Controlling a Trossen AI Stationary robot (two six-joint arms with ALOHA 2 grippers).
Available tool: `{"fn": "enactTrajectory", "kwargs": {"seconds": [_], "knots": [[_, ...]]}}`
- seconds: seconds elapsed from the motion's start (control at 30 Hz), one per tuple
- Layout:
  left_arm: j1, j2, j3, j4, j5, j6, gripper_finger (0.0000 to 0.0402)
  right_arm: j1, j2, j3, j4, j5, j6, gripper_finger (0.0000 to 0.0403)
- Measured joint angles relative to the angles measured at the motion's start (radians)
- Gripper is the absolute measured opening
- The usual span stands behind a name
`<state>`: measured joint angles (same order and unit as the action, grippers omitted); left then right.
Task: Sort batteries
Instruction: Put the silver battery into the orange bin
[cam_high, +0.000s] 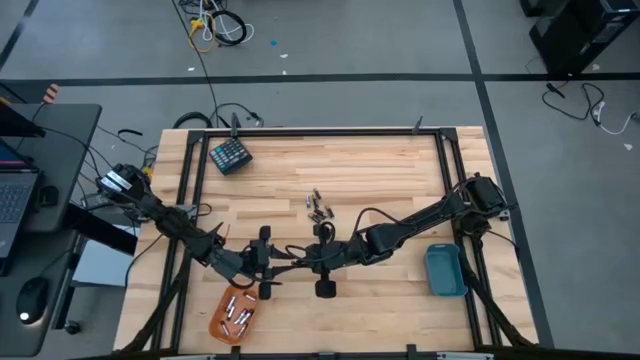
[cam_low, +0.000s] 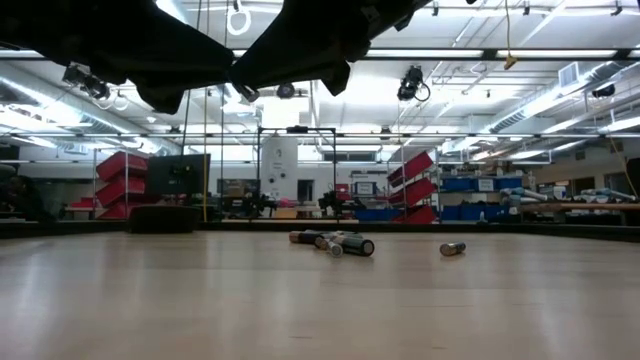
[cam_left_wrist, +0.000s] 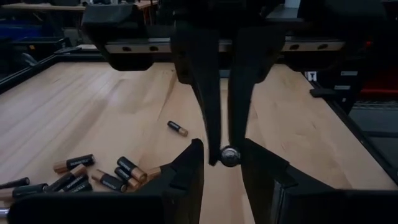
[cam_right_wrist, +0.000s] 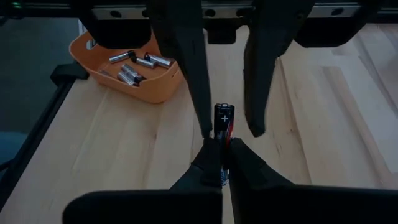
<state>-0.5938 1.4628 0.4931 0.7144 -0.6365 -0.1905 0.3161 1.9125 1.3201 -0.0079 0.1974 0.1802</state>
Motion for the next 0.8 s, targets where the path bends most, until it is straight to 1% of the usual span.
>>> {"fn": "enactTrajectory", "kwargs": {"seconds": [0.23,0.47,0.5,0.67,0.8], "knots": [[0.000,0.000,0.000,-0.001,0.002,0.001,0.0077,0.000,0.000,0.000,0.000,0.000,0.000,0.0000],[-0.001,0.000,0.000,-0.001,0.003,0.002,0.0015,0.000,0.000,0.000,0.000,0.000,-0.001,0.0000],[-0.001,0.000,0.000,-0.001,0.004,0.002,0.0011,0.000,0.000,0.000,0.001,0.000,-0.001,0.0000],[-0.002,0.000,0.000,-0.001,0.000,0.001,0.0009,0.000,0.000,0.000,0.006,0.000,0.000,0.0013],[-0.007,0.000,0.000,0.000,-0.005,0.002,0.0009,0.000,-0.001,0.000,0.006,-0.004,0.028,0.0038]]}}
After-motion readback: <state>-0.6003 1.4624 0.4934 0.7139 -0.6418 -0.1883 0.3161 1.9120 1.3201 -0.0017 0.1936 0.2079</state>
